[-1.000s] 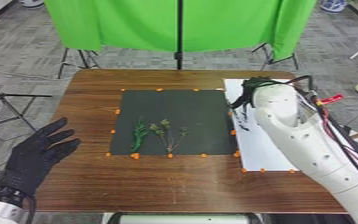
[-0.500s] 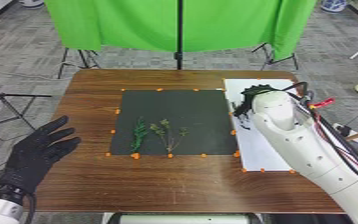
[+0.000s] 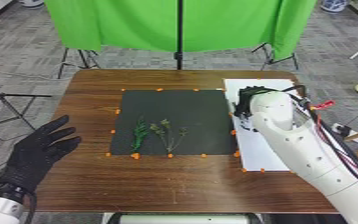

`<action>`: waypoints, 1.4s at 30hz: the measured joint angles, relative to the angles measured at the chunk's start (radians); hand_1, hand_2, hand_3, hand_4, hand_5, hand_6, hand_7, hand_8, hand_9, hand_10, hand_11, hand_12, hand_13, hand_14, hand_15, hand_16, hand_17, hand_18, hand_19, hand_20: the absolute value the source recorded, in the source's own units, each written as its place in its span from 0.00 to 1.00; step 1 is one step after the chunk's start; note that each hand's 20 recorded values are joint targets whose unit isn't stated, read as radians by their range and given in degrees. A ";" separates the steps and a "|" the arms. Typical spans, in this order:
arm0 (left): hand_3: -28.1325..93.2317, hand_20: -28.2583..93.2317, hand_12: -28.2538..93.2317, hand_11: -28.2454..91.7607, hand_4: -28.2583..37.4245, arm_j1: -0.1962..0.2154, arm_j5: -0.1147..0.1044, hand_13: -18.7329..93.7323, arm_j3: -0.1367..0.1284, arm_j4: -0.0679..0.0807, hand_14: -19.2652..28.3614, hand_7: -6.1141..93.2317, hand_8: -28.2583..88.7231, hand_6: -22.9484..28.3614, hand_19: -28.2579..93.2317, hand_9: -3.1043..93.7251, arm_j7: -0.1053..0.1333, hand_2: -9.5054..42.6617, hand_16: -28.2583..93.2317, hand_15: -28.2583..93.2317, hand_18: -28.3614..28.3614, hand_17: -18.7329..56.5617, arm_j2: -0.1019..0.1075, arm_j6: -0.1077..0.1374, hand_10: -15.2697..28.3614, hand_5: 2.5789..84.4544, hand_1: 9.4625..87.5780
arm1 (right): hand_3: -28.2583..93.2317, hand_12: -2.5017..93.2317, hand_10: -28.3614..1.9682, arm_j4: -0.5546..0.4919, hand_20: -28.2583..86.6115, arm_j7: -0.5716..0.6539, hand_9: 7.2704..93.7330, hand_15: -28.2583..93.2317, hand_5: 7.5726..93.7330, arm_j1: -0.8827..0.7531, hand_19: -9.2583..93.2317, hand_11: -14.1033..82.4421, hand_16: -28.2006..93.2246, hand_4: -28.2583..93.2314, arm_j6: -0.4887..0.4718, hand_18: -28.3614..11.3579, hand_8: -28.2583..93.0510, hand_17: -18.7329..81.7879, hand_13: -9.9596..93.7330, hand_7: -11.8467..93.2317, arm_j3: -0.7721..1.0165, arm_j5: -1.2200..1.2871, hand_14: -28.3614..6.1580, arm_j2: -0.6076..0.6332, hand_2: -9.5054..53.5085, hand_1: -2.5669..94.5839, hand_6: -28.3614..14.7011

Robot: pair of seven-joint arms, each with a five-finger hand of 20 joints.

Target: Arrange flowers

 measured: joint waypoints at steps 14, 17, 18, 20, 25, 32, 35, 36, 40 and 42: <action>0.82 0.32 0.34 0.49 0.03 0.000 0.001 0.41 0.001 0.000 0.74 0.31 0.14 0.48 0.68 0.34 -0.002 0.17 0.21 0.62 0.91 0.16 -0.004 -0.002 0.65 0.38 0.21 | 1.00 0.30 0.66 -0.007 0.77 -0.076 0.95 0.84 1.00 -0.063 1.00 0.70 0.44 0.12 0.086 0.27 0.16 0.68 0.89 0.41 0.049 0.013 0.67 -0.004 0.12 0.35 0.50; 0.82 0.32 0.34 0.49 0.03 0.000 0.001 0.41 0.001 0.000 0.74 0.31 0.14 0.48 0.68 0.34 -0.001 0.17 0.21 0.62 0.91 0.16 -0.006 -0.002 0.65 0.38 0.21 | 1.00 0.30 0.64 -0.016 0.79 -0.086 0.95 0.86 1.00 -0.094 1.00 0.71 0.45 0.15 0.154 0.25 0.14 0.68 0.89 0.44 0.068 0.015 0.63 0.000 0.15 0.35 0.46; 0.82 0.32 0.34 0.49 0.03 0.000 0.001 0.41 0.001 0.000 0.74 0.31 0.14 0.48 0.68 0.34 -0.001 0.17 0.21 0.62 0.91 0.15 -0.007 -0.002 0.65 0.38 0.21 | 1.00 0.30 0.64 -0.021 0.80 -0.088 0.95 0.87 1.00 -0.106 1.00 0.71 0.45 0.16 0.181 0.24 0.13 0.68 0.89 0.45 0.073 0.016 0.61 0.003 0.16 0.35 0.46; 0.82 0.32 0.34 0.49 0.03 0.000 0.001 0.41 0.001 0.000 0.74 0.31 0.14 0.48 0.68 0.34 0.000 0.17 0.21 0.62 0.92 0.16 -0.008 -0.001 0.65 0.38 0.21 | 1.00 0.30 0.61 -0.034 0.81 -0.090 0.95 0.88 1.00 -0.129 1.00 0.72 0.45 0.17 0.238 0.24 0.13 0.68 0.89 0.46 0.081 0.019 0.60 0.010 0.16 0.35 0.46; 0.82 0.32 0.34 0.49 0.03 0.001 0.001 0.41 0.002 0.000 0.74 0.31 0.14 0.48 0.68 0.34 0.001 0.17 0.21 0.62 0.92 0.15 -0.011 0.000 0.65 0.38 0.21 | 1.00 0.31 0.60 -0.065 0.83 -0.099 0.96 0.89 1.00 -0.179 1.00 0.73 0.45 0.18 0.349 0.23 0.13 0.68 0.89 0.46 0.103 0.034 0.60 0.023 0.17 0.35 0.45; 0.82 0.32 0.34 0.49 0.03 0.004 0.001 0.41 0.003 0.000 0.74 0.31 0.14 0.48 0.68 0.34 0.003 0.17 0.21 0.62 0.92 0.15 -0.012 0.000 0.65 0.38 0.21 | 0.96 0.35 0.67 -0.108 0.77 -0.096 0.99 0.82 0.86 -0.205 1.00 0.64 0.49 0.04 0.335 0.19 0.07 0.69 0.92 0.71 0.130 0.037 0.63 0.034 0.03 0.32 0.61; 0.82 0.32 0.34 0.49 0.03 0.004 0.001 0.41 0.003 0.000 0.74 0.31 0.14 0.48 0.68 0.34 0.004 0.17 0.21 0.62 0.92 0.15 -0.013 0.000 0.65 0.38 0.21 | 0.92 0.36 0.66 -0.138 0.77 -0.089 0.97 0.82 0.83 -0.207 1.00 0.64 0.49 0.01 0.252 0.19 0.05 0.68 0.91 0.73 0.150 0.033 0.62 0.036 0.02 0.26 0.62; 0.82 0.32 0.34 0.49 0.03 0.004 0.001 0.41 0.003 0.000 0.74 0.31 0.14 0.48 0.68 0.34 0.004 0.17 0.21 0.62 0.92 0.15 -0.013 0.000 0.65 0.38 0.21 | 0.91 0.36 0.66 -0.147 0.77 -0.086 0.97 0.82 0.83 -0.207 1.00 0.64 0.49 0.01 0.228 0.19 0.05 0.68 0.90 0.73 0.155 0.030 0.62 0.037 0.02 0.25 0.62; 0.82 0.32 0.34 0.49 0.03 0.004 0.002 0.41 0.004 0.000 0.74 0.31 0.14 0.48 0.68 0.34 0.004 0.17 0.21 0.62 0.92 0.16 -0.013 0.000 0.65 0.38 0.21 | 0.89 0.36 0.64 -0.162 0.76 -0.066 0.95 0.82 0.82 -0.207 1.00 0.63 0.49 0.00 0.187 0.18 0.05 0.67 0.89 0.69 0.162 0.021 0.62 0.041 0.00 0.21 0.62; 0.82 0.32 0.34 0.49 0.03 0.004 0.002 0.41 0.004 0.000 0.74 0.31 0.14 0.48 0.68 0.34 0.004 0.17 0.21 0.62 0.92 0.16 -0.013 0.000 0.65 0.38 0.21 | 0.89 0.36 0.64 -0.164 0.76 -0.054 0.95 0.82 0.82 -0.207 1.00 0.63 0.49 0.00 0.180 0.18 0.05 0.66 0.89 0.67 0.164 0.018 0.61 0.042 0.00 0.20 0.62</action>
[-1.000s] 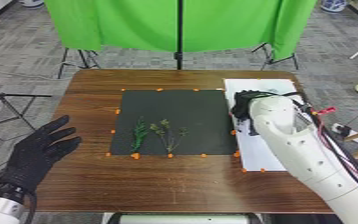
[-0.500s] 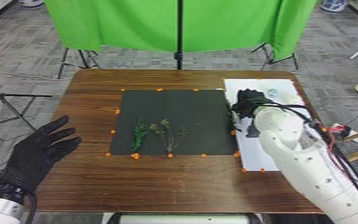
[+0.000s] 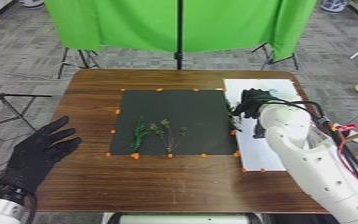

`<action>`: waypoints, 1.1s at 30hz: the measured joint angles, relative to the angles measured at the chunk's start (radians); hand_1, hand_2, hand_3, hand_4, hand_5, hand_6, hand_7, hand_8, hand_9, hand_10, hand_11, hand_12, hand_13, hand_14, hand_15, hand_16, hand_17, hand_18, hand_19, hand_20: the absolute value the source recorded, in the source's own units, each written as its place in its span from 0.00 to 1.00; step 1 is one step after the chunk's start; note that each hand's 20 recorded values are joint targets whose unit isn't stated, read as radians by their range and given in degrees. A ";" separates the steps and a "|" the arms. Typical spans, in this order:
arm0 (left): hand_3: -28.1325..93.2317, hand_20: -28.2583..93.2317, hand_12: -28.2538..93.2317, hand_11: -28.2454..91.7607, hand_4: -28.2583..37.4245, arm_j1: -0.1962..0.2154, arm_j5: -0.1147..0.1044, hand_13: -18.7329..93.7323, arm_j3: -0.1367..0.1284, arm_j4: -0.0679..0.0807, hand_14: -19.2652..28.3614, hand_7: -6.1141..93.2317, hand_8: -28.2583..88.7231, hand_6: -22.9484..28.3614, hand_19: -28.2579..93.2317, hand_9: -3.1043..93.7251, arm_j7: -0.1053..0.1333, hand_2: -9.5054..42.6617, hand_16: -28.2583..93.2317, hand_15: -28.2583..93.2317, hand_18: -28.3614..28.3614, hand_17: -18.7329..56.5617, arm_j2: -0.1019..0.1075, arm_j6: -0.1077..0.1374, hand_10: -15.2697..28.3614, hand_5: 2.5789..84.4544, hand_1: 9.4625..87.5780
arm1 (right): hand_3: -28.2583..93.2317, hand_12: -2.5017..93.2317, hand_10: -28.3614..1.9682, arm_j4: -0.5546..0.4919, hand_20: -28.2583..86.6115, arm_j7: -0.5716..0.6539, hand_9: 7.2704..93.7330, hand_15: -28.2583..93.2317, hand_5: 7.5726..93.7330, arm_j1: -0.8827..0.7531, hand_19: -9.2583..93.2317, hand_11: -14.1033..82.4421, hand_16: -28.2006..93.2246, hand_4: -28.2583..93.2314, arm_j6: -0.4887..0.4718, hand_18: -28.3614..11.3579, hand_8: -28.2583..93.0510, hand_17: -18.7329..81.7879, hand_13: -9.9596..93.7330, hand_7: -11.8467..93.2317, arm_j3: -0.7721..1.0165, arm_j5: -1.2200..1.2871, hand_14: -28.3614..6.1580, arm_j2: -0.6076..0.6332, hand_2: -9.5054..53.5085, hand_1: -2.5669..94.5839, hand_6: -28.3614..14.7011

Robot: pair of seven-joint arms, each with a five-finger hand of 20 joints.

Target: Arrange flowers

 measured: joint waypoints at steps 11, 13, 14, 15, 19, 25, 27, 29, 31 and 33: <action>0.82 0.32 0.34 0.49 0.03 0.006 0.000 0.41 0.000 0.000 0.74 0.31 0.14 0.48 0.68 0.34 0.004 0.17 0.21 0.62 0.92 0.15 0.000 0.000 0.65 0.38 0.21 | 0.86 0.35 0.63 -0.003 0.74 0.032 0.93 0.81 0.85 -0.021 1.00 0.63 0.48 0.00 -0.004 0.18 0.09 0.65 0.87 0.40 0.017 -0.078 0.61 -0.006 0.00 0.18 0.62; 0.82 0.32 0.34 0.49 0.03 0.008 0.000 0.41 0.001 0.000 0.74 0.31 0.14 0.48 0.68 0.34 0.004 0.17 0.21 0.62 0.92 0.15 0.000 0.000 0.65 0.38 0.21 | 0.86 0.35 0.63 -0.008 0.73 0.038 0.93 0.81 0.85 -0.029 1.00 0.62 0.48 0.00 -0.003 0.18 0.10 0.65 0.87 0.36 0.023 -0.078 0.61 -0.011 0.00 0.18 0.62; 0.82 0.32 0.34 0.49 0.03 0.008 0.000 0.41 0.001 0.000 0.74 0.31 0.14 0.48 0.68 0.34 0.005 0.17 0.21 0.62 0.92 0.15 0.000 0.000 0.65 0.38 0.21 | 0.85 0.35 0.62 -0.011 0.73 0.041 0.93 0.81 0.85 -0.033 1.00 0.62 0.48 0.00 -0.003 0.18 0.10 0.65 0.87 0.34 0.026 -0.078 0.61 -0.014 0.00 0.18 0.61; 0.82 0.32 0.34 0.49 0.03 0.009 0.000 0.41 0.001 0.000 0.74 0.31 0.14 0.48 0.68 0.34 0.005 0.17 0.21 0.62 0.92 0.15 0.000 0.000 0.65 0.38 0.21 | 0.85 0.35 0.62 -0.014 0.73 0.045 0.93 0.81 0.85 -0.038 1.00 0.62 0.48 0.00 -0.003 0.18 0.10 0.65 0.87 0.33 0.030 -0.078 0.61 -0.017 0.00 0.18 0.61; 0.82 0.32 0.34 0.49 0.03 0.009 0.000 0.41 0.002 0.000 0.74 0.31 0.14 0.48 0.68 0.34 0.005 0.17 0.21 0.62 0.92 0.15 0.000 0.000 0.65 0.38 0.21 | 0.84 0.35 0.64 -0.025 0.73 0.056 0.93 0.80 0.84 -0.056 1.00 0.62 0.48 0.00 0.000 0.18 0.11 0.65 0.88 0.31 0.041 -0.078 0.62 -0.035 0.00 0.21 0.61; 0.82 0.32 0.34 0.49 0.03 0.007 0.000 0.41 0.005 0.001 0.74 0.31 0.14 0.48 0.68 0.34 0.003 0.17 0.21 0.62 0.92 0.15 0.000 0.000 0.65 0.38 0.21 | 0.78 0.34 0.66 -0.046 0.71 0.080 0.92 0.79 0.82 -0.087 1.00 0.61 0.48 0.00 0.006 0.20 0.12 0.64 0.87 0.33 0.054 -0.099 0.65 -0.075 0.00 0.32 0.62; 0.82 0.32 0.34 0.49 0.03 0.006 0.000 0.41 0.006 0.001 0.74 0.31 0.14 0.48 0.68 0.34 0.002 0.17 0.21 0.62 0.92 0.15 0.000 0.000 0.65 0.38 0.21 | 0.73 0.34 0.67 -0.050 0.71 0.086 0.92 0.79 0.82 -0.093 1.00 0.62 0.48 0.00 0.007 0.20 0.11 0.64 0.87 0.36 0.055 -0.107 0.65 -0.086 0.00 0.38 0.63; 0.82 0.32 0.34 0.49 0.03 0.005 0.000 0.41 0.007 0.001 0.74 0.31 0.14 0.48 0.68 0.34 0.001 0.17 0.21 0.62 0.92 0.15 0.000 0.000 0.65 0.38 0.21 | 0.64 0.34 0.69 -0.051 0.70 0.091 0.92 0.79 0.82 -0.097 1.00 0.62 0.48 0.00 0.011 0.21 0.10 0.65 0.88 0.38 0.053 -0.116 0.67 -0.094 0.00 0.50 0.64; 0.82 0.32 0.34 0.49 0.03 0.004 0.000 0.41 0.007 0.001 0.74 0.31 0.14 0.48 0.68 0.34 0.001 0.17 0.21 0.62 0.92 0.15 0.000 0.000 0.65 0.38 0.21 | 0.52 0.34 0.71 -0.048 0.70 0.094 0.93 0.79 0.83 -0.098 1.00 0.63 0.48 0.00 0.024 0.22 0.15 0.66 0.89 0.40 0.044 -0.131 0.69 -0.097 0.00 0.62 0.66; 0.82 0.32 0.34 0.49 0.03 0.002 0.000 0.41 0.009 0.001 0.74 0.31 0.14 0.48 0.68 0.34 0.001 0.17 0.21 0.62 0.92 0.16 0.000 -0.001 0.65 0.38 0.21 | 0.40 0.34 0.72 -0.042 0.70 0.100 0.95 0.78 0.84 -0.100 1.00 0.62 0.48 0.00 0.052 0.23 0.21 0.67 0.90 0.41 0.030 -0.154 0.70 -0.099 0.00 0.73 0.65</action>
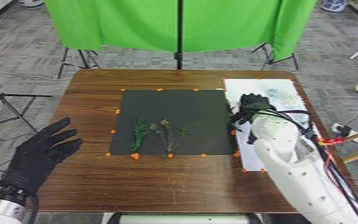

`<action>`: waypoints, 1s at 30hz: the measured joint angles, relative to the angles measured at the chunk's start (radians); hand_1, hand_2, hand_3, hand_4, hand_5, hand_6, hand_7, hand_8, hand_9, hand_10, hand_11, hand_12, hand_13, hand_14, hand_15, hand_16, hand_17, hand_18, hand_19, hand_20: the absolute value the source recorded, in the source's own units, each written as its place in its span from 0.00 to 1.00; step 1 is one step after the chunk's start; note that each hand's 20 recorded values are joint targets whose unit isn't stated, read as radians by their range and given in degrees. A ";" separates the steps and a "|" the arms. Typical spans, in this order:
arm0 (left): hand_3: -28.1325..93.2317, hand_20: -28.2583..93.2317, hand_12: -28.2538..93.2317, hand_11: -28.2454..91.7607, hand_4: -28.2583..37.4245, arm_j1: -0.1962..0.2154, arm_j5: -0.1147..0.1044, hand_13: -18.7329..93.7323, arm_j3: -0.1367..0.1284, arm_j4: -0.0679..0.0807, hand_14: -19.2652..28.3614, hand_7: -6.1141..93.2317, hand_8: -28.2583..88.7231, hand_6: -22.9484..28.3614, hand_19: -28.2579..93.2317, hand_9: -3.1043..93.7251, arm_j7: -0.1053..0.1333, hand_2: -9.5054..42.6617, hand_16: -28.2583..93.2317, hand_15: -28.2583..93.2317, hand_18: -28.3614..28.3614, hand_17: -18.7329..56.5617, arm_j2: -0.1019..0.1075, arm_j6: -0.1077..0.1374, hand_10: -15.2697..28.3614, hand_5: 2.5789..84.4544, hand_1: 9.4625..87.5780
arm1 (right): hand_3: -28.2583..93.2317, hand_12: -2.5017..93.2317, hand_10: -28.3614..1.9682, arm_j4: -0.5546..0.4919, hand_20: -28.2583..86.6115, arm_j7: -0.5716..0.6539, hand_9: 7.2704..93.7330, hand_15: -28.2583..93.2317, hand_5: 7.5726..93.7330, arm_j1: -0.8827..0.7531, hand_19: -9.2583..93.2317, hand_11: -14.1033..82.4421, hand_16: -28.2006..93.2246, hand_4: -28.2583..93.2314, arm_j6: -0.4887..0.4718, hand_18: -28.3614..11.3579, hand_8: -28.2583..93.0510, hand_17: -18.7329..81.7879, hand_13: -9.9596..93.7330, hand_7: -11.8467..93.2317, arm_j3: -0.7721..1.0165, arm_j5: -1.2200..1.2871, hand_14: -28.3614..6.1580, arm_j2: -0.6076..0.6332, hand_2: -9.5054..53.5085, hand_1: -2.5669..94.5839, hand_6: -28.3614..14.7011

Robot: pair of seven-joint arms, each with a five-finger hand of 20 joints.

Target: Arrange flowers

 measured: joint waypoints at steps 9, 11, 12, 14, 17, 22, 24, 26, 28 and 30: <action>0.82 0.32 0.34 0.49 0.03 -0.011 0.000 0.41 0.004 0.004 0.74 0.31 0.14 0.48 0.68 0.34 -0.005 0.17 0.21 0.62 0.92 0.15 0.000 -0.001 0.65 0.38 0.21 | 0.58 0.31 0.75 0.019 0.69 0.020 1.00 0.76 0.89 -0.029 1.00 0.58 0.49 0.00 0.119 0.25 0.22 0.69 0.94 0.43 -0.011 -0.042 0.72 -0.011 0.00 0.73 0.67; 0.82 0.32 0.34 0.49 0.03 -0.012 0.000 0.41 0.005 0.005 0.74 0.31 0.14 0.48 0.68 0.34 -0.007 0.17 0.21 0.62 0.92 0.15 0.000 -0.002 0.65 0.38 0.21 | 0.64 0.31 0.75 0.014 0.69 0.015 1.00 0.76 0.90 -0.039 1.00 0.58 0.49 0.00 0.121 0.25 0.22 0.69 0.94 0.43 -0.002 -0.039 0.73 -0.018 0.00 0.69 0.67; 0.82 0.32 0.34 0.49 0.03 -0.012 0.000 0.41 0.005 0.006 0.74 0.31 0.14 0.48 0.68 0.34 -0.008 0.17 0.21 0.62 0.92 0.15 0.000 -0.002 0.65 0.38 0.21 | 0.74 0.33 0.76 0.009 0.69 0.014 1.00 0.75 0.90 -0.045 1.00 0.57 0.49 0.00 0.121 0.24 0.24 0.69 0.94 0.44 0.004 -0.032 0.73 -0.023 0.00 0.62 0.65; 0.82 0.32 0.34 0.49 0.03 -0.013 0.000 0.41 0.005 0.007 0.74 0.31 0.14 0.48 0.68 0.34 -0.009 0.17 0.21 0.62 0.92 0.15 0.000 -0.002 0.65 0.38 0.21 | 0.84 0.34 0.77 -0.001 0.69 0.013 1.00 0.75 0.88 -0.056 1.00 0.56 0.49 0.00 0.121 0.24 0.27 0.69 0.94 0.46 0.018 -0.006 0.73 -0.035 0.00 0.57 0.64; 0.82 0.32 0.34 0.49 0.03 -0.015 0.000 0.41 0.006 0.009 0.74 0.31 0.14 0.48 0.68 0.34 -0.010 0.17 0.21 0.62 0.92 0.15 0.000 -0.003 0.65 0.38 0.21 | 0.88 0.35 0.78 -0.010 0.68 0.006 1.00 0.74 0.84 -0.071 1.00 0.53 0.49 0.00 0.121 0.25 0.31 0.69 0.95 0.50 0.041 0.036 0.75 -0.053 0.00 0.55 0.62; 0.82 0.32 0.34 0.49 0.03 -0.017 0.000 0.41 0.006 0.011 0.74 0.32 0.14 0.48 0.68 0.34 -0.011 0.17 0.21 0.62 0.92 0.15 -0.003 -0.005 0.65 0.38 0.21 | 0.92 0.39 0.81 -0.011 0.64 -0.001 1.00 0.68 0.72 -0.091 1.00 0.40 0.49 0.00 0.132 0.28 0.30 0.68 0.95 0.65 0.062 0.040 0.77 -0.070 0.00 0.53 0.56; 0.82 0.32 0.34 0.49 0.03 -0.017 0.000 0.41 0.006 0.012 0.74 0.32 0.14 0.48 0.68 0.34 -0.011 0.17 0.21 0.62 0.92 0.15 -0.003 -0.005 0.65 0.38 0.21 | 0.95 0.41 0.81 -0.013 0.62 -0.003 0.99 0.68 0.67 -0.098 1.00 0.37 0.49 0.00 0.142 0.28 0.27 0.67 0.93 0.70 0.065 0.039 0.76 -0.073 0.00 0.54 0.48; 0.82 0.32 0.34 0.49 0.03 -0.017 0.000 0.41 0.006 0.012 0.74 0.32 0.14 0.48 0.68 0.34 -0.011 0.17 0.21 0.62 0.91 0.15 -0.003 -0.005 0.65 0.38 0.21 | 0.98 0.44 0.78 -0.014 0.63 -0.011 0.97 0.69 0.65 -0.106 1.00 0.38 0.49 0.01 0.154 0.27 0.21 0.65 0.92 0.73 0.071 0.039 0.76 -0.076 0.00 0.54 0.42; 0.82 0.32 0.34 0.49 0.03 -0.017 0.000 0.41 0.007 0.012 0.74 0.32 0.14 0.48 0.68 0.34 -0.011 0.17 0.21 0.62 0.91 0.15 -0.003 -0.006 0.65 0.38 0.21 | 0.98 0.45 0.75 -0.013 0.64 -0.028 0.95 0.70 0.65 -0.116 1.00 0.40 0.50 0.02 0.176 0.26 0.15 0.64 0.91 0.75 0.078 0.039 0.76 -0.079 0.01 0.54 0.39; 0.82 0.32 0.34 0.49 0.03 -0.017 0.000 0.41 0.008 0.013 0.74 0.32 0.14 0.48 0.68 0.34 -0.010 0.17 0.21 0.62 0.91 0.15 -0.003 -0.006 0.65 0.38 0.21 | 0.99 0.46 0.73 -0.011 0.65 -0.051 0.94 0.72 0.65 -0.131 1.00 0.43 0.51 0.04 0.213 0.25 0.04 0.64 0.90 0.81 0.084 0.039 0.75 -0.081 0.02 0.53 0.36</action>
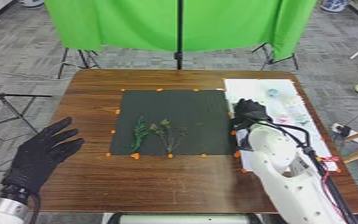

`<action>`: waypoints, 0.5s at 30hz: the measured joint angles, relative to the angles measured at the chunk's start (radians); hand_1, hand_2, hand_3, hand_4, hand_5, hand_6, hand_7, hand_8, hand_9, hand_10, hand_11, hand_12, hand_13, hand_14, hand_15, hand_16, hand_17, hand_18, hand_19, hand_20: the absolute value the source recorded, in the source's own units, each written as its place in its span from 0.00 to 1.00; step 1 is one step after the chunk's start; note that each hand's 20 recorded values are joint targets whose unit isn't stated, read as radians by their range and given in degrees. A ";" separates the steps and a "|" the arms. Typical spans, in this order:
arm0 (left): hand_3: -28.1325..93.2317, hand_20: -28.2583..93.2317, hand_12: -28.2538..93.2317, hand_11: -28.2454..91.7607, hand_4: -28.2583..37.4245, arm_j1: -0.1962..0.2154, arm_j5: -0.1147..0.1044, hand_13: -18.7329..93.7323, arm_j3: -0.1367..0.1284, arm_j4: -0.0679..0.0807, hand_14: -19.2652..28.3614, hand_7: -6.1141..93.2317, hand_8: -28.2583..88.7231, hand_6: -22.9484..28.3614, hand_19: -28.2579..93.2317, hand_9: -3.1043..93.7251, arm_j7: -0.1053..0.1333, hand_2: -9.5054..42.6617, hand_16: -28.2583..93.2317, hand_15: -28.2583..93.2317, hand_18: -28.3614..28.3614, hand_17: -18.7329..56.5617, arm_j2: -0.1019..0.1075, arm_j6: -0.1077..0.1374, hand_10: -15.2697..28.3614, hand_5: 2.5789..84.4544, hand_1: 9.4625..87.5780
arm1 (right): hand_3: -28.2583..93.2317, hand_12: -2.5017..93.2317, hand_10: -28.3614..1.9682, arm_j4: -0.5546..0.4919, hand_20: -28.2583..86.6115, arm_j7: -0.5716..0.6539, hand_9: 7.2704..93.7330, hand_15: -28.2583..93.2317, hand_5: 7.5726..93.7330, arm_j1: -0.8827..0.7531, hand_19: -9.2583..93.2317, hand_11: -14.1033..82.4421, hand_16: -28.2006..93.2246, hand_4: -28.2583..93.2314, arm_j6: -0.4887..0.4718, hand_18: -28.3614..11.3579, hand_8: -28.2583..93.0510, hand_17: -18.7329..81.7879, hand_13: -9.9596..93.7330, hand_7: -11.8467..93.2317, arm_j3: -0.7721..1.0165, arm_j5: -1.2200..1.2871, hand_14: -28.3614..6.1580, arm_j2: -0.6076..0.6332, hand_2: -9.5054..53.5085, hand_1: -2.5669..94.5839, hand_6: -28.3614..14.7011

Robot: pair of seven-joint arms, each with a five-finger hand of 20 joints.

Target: Arrange flowers

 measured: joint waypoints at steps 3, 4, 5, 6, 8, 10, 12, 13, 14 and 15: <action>0.82 0.32 0.34 0.49 0.03 0.000 0.000 0.41 0.002 0.001 0.74 0.32 0.14 0.48 0.68 0.34 0.000 0.17 0.21 0.62 0.92 0.15 0.000 0.000 0.65 0.38 0.21 | 0.99 0.46 0.71 0.004 0.66 -0.019 0.93 0.76 0.64 -0.029 1.00 0.46 0.50 0.05 0.089 0.24 0.00 0.64 0.89 0.83 0.006 0.002 0.72 -0.001 0.03 0.54 0.34; 0.82 0.32 0.35 0.49 0.03 0.000 0.000 0.41 0.002 0.001 0.74 0.32 0.14 0.48 0.68 0.34 0.001 0.17 0.21 0.62 0.92 0.15 0.000 0.000 0.65 0.38 0.21 | 0.99 0.46 0.71 0.001 0.67 -0.021 0.93 0.77 0.64 -0.038 1.00 0.47 0.49 0.05 0.119 0.23 0.00 0.64 0.89 0.83 0.009 0.002 0.71 0.000 0.04 0.54 0.33; 0.82 0.32 0.35 0.49 0.03 0.000 0.000 0.41 0.002 0.001 0.74 0.31 0.14 0.48 0.68 0.34 0.001 0.16 0.21 0.62 0.91 0.15 0.000 0.000 0.65 0.38 0.21 | 0.99 0.46 0.71 -0.002 0.67 -0.022 0.93 0.77 0.64 -0.047 1.00 0.48 0.49 0.05 0.143 0.23 0.00 0.64 0.88 0.84 0.012 0.003 0.70 0.000 0.04 0.54 0.33; 0.82 0.32 0.35 0.49 0.03 0.000 0.000 0.41 0.002 0.001 0.74 0.31 0.14 0.48 0.68 0.34 0.001 0.17 0.21 0.62 0.92 0.15 0.000 0.000 0.65 0.38 0.21 | 0.99 0.46 0.70 -0.006 0.68 -0.024 0.93 0.77 0.64 -0.056 1.00 0.48 0.49 0.06 0.163 0.23 0.00 0.64 0.88 0.84 0.016 0.004 0.70 0.000 0.03 0.54 0.32; 0.82 0.32 0.35 0.49 0.03 0.000 0.000 0.41 0.002 0.001 0.74 0.31 0.14 0.48 0.68 0.34 0.001 0.16 0.21 0.62 0.92 0.15 0.000 0.000 0.64 0.38 0.21 | 0.99 0.47 0.70 -0.013 0.68 -0.029 0.93 0.78 0.64 -0.069 1.00 0.48 0.49 0.06 0.182 0.22 0.00 0.65 0.89 0.84 0.023 0.007 0.70 0.001 0.03 0.54 0.31; 0.82 0.32 0.35 0.49 0.03 0.000 0.000 0.41 0.002 0.001 0.74 0.31 0.14 0.48 0.68 0.34 0.001 0.16 0.21 0.62 0.92 0.15 0.000 0.000 0.64 0.38 0.21 | 0.99 0.47 0.70 -0.020 0.69 -0.037 0.93 0.78 0.64 -0.079 1.00 0.48 0.48 0.06 0.185 0.21 0.00 0.65 0.89 0.84 0.031 0.011 0.70 0.000 0.02 0.54 0.30; 0.82 0.32 0.35 0.49 0.03 0.000 0.000 0.41 0.003 0.001 0.74 0.32 0.14 0.48 0.68 0.33 0.001 0.16 0.21 0.62 0.91 0.15 0.000 0.000 0.65 0.38 0.21 | 1.00 0.47 0.70 -0.025 0.69 -0.045 0.93 0.78 0.64 -0.088 1.00 0.48 0.48 0.06 0.190 0.21 0.00 0.65 0.90 0.84 0.039 0.019 0.70 0.000 0.02 0.54 0.29; 0.82 0.32 0.35 0.49 0.03 0.000 0.000 0.41 0.003 0.001 0.74 0.32 0.14 0.48 0.68 0.33 0.001 0.16 0.21 0.62 0.91 0.15 0.000 0.000 0.65 0.38 0.21 | 1.00 0.47 0.70 -0.027 0.69 -0.049 0.93 0.78 0.64 -0.092 1.00 0.48 0.48 0.06 0.196 0.21 0.00 0.65 0.90 0.84 0.042 0.024 0.69 0.000 0.02 0.54 0.29; 0.82 0.32 0.35 0.49 0.03 0.000 0.000 0.41 0.003 0.001 0.74 0.31 0.14 0.48 0.68 0.33 0.001 0.16 0.21 0.62 0.91 0.15 0.000 -0.001 0.64 0.38 0.21 | 1.00 0.47 0.70 -0.028 0.69 -0.052 0.93 0.78 0.64 -0.095 1.00 0.49 0.48 0.06 0.205 0.21 0.00 0.66 0.90 0.84 0.044 0.029 0.69 0.000 0.02 0.54 0.29; 0.82 0.32 0.35 0.49 0.03 0.000 0.000 0.41 0.003 0.001 0.74 0.31 0.14 0.48 0.68 0.33 0.001 0.16 0.21 0.62 0.91 0.15 0.000 -0.001 0.64 0.38 0.21 | 1.00 0.47 0.70 -0.028 0.69 -0.054 0.93 0.78 0.64 -0.100 1.00 0.49 0.48 0.06 0.220 0.21 0.00 0.66 0.90 0.84 0.047 0.035 0.69 0.001 0.02 0.54 0.29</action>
